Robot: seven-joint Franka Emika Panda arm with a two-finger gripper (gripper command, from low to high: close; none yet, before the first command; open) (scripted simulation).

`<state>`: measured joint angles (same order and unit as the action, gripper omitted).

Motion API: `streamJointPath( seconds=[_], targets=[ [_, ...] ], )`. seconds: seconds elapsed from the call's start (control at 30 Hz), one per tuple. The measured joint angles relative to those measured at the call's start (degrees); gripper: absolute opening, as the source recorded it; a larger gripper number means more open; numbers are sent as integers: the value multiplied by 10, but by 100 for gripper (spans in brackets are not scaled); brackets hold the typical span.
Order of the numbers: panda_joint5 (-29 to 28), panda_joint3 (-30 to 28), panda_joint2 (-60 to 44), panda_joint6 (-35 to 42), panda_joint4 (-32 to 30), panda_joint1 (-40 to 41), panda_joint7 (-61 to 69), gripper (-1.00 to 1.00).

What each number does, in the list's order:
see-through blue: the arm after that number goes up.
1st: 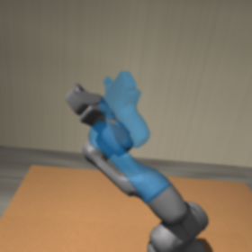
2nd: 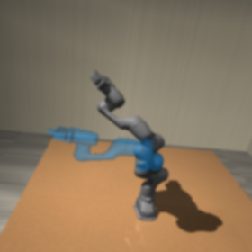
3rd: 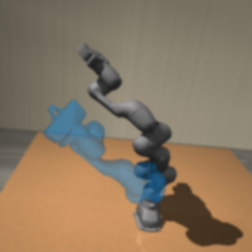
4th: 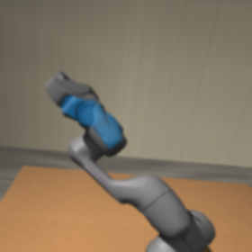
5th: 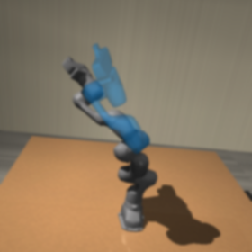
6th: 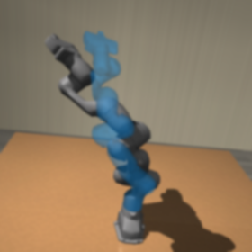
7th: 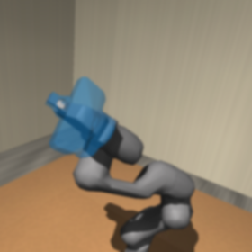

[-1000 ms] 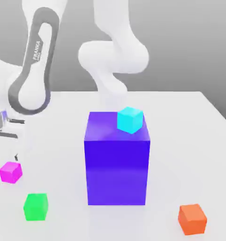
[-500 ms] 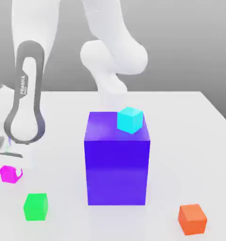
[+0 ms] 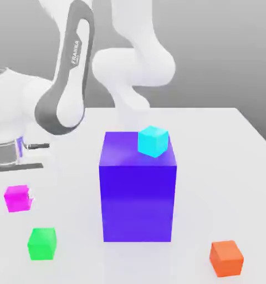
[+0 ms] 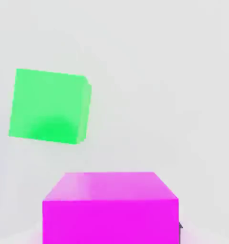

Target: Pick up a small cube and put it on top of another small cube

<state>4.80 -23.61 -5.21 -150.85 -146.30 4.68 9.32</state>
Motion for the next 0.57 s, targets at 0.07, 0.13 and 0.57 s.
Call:
streamJointPath(
  seconds=[0.07,0.13,0.57],
  targets=[
    [14,14,-22,-15,6,-4,21,-100],
    [46,32,-58,-44,10,6,46,-100],
    [16,26,-27,-20,9,4,26,100]
  ],
)
